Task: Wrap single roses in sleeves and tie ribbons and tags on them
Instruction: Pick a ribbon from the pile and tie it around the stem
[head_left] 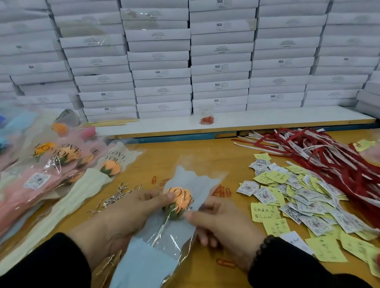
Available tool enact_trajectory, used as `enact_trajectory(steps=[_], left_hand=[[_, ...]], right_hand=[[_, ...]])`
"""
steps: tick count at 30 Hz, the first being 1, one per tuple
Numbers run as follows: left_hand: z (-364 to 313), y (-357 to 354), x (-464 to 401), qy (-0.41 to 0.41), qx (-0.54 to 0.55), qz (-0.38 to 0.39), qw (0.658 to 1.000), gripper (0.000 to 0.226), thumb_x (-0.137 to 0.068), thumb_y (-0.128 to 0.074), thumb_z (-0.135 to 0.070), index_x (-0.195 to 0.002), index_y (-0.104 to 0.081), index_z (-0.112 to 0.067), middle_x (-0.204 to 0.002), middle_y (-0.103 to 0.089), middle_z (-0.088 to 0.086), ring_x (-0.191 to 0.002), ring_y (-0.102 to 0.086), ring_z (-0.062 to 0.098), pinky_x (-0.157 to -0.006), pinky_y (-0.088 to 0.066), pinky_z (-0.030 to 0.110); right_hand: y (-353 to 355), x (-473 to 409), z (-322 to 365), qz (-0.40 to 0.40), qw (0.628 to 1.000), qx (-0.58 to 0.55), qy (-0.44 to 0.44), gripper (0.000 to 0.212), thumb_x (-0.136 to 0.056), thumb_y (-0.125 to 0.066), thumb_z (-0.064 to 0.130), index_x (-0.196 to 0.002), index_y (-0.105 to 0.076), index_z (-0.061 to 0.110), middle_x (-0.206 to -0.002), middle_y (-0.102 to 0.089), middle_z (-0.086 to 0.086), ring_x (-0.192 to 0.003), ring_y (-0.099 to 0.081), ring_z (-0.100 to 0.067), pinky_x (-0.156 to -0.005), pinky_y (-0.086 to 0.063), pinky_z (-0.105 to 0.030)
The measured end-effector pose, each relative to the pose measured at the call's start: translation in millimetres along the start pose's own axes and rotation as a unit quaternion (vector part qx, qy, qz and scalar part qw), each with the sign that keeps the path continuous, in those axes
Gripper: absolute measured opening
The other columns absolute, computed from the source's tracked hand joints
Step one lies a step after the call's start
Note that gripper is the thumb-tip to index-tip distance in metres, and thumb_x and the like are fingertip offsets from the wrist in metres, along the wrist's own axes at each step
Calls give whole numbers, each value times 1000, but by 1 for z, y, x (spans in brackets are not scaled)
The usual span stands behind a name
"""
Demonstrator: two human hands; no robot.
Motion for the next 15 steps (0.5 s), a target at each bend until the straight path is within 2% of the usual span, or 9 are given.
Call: enact_trajectory(steps=[3, 6, 7, 9, 11, 12, 13, 15], left_hand=[[5, -3, 0, 37, -3, 37, 999, 39, -68, -69, -16, -99, -63, 5, -91, -70, 26, -67, -69, 28, -56, -58, 31], [6, -6, 3, 69, 9, 71, 995, 32, -73, -66, -4, -101, -59, 7, -87, -70, 25, -56, -68, 24, -45, -52, 21], [4, -6, 2, 67, 9, 76, 995, 34, -72, -68, -8, -102, -59, 6, -88, -70, 24, -58, -69, 23, -47, -53, 22], [-1, -4, -4, 39, -17, 55, 998, 47, -66, -71, -27, -102, -60, 2, -91, -72, 18, -76, -71, 26, -65, -58, 31], [-7, 0, -12, 10, -30, -2, 1000, 56, -60, -73, -39, -96, -61, 2, -100, -69, 22, -97, -65, 36, -89, -53, 43], [-9, 1, -16, 2, -22, -26, 999, 53, -59, -74, -38, -91, -60, 2, -101, -67, 25, -99, -64, 39, -90, -51, 43], [-10, 0, -19, 0, -10, -37, 999, 54, -60, -75, -34, -95, -61, 5, -97, -68, 25, -91, -66, 37, -83, -55, 39], [-10, -4, -24, -10, 18, -38, 999, 35, -66, -73, -21, -91, -65, 3, -80, -69, 18, -65, -65, 25, -61, -55, 30]], right_hand=[[15, -1, 1, -93, 994, -38, -31, 29, -87, -58, 41, -78, -58, 13, -41, -48, 2, -36, -39, -12, -37, -31, -18], [28, 0, 7, -141, 988, -63, -6, 26, -93, -52, 27, -83, -60, 5, -40, -45, 1, -32, -38, -7, -35, -33, -15], [29, 0, 10, -142, 988, -55, 8, 21, -93, -52, 20, -81, -60, 5, -40, -45, 0, -31, -37, -7, -36, -32, -14], [26, 2, 13, -117, 992, -30, 22, 16, -92, -53, 12, -81, -62, 7, -40, -46, 1, -31, -38, -6, -37, -32, -13], [18, 3, 14, -71, 997, -1, 30, 11, -91, -55, 11, -87, -64, 7, -42, -48, 0, -33, -40, -5, -37, -33, -12], [15, 4, 15, -53, 998, 5, 32, 10, -90, -56, 10, -91, -64, 6, -43, -49, -1, -33, -40, -5, -37, -32, -12], [13, 4, 15, -45, 998, 5, 32, 9, -90, -56, 9, -93, -64, 4, -43, -50, -1, -33, -41, -5, -37, -32, -12], [15, 4, 15, -53, 998, 0, 28, 8, -88, -57, 6, -91, -63, 2, -40, -49, 2, -31, -39, -5, -36, -31, -12]])
Point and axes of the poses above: each hand's wrist, its own x-axis away from the middle knuckle, its own y-axis out of the back of the hand, z = x × y, the point moved 5 cm from there along -x, towards the middle knuckle
